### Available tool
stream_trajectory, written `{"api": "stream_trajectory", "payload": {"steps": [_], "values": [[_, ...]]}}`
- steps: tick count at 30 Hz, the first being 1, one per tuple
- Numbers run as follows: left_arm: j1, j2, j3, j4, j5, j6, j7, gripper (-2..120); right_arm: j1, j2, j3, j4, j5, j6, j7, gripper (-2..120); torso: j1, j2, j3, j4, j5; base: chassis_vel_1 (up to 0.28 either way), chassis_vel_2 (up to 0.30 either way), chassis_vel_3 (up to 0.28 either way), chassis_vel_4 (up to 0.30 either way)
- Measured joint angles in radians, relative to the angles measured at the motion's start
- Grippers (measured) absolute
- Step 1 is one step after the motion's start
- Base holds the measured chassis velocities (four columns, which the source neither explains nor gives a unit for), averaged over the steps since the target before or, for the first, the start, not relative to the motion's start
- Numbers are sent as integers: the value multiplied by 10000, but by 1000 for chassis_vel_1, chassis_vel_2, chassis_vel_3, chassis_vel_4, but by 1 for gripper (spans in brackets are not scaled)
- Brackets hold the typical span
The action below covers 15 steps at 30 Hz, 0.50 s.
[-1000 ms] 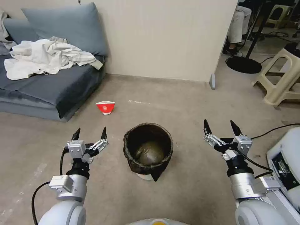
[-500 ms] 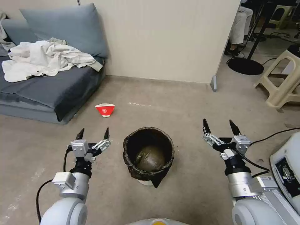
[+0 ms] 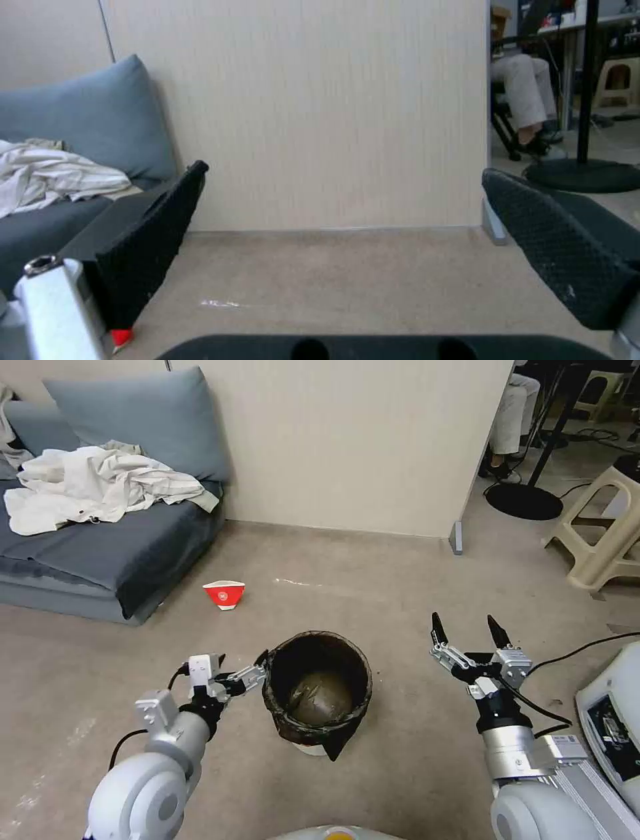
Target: Pick up the trash can from the floor.
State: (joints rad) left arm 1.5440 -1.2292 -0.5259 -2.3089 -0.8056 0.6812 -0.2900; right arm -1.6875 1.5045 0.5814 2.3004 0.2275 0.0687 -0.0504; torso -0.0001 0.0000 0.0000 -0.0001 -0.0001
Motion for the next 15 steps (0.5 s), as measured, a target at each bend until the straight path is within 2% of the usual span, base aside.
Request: {"api": "stream_trajectory", "payload": {"steps": [2,5,9,11,12,15], "values": [[-192,132,35,52,-463,416,-425,100,-18,4,6,19,-1,0,0,100,0,0,0,0,0,0,0,0,0],[-366,292,71,160,-844,607,-778,100,-36,14,8,36,-8,-1,0,100,0,0,0,1,0,0,0,0,0],[-544,499,176,305,-1385,644,-1247,100,-53,32,6,40,-21,-3,0,100,0,0,0,1,1,0,0,0,0],[-825,688,429,593,-1994,641,-1804,100,-71,45,-3,46,-50,-14,0,100,0,0,0,1,1,0,0,0,0],[-825,688,429,593,-1994,641,-1804,100,-71,45,-3,46,-50,-14,0,100,0,0,0,1,1,0,0,0,0],[-1209,883,873,967,-2751,620,-2408,100,-79,64,-4,48,-71,-26,0,100,1,0,0,2,2,0,0,0,0]]}}
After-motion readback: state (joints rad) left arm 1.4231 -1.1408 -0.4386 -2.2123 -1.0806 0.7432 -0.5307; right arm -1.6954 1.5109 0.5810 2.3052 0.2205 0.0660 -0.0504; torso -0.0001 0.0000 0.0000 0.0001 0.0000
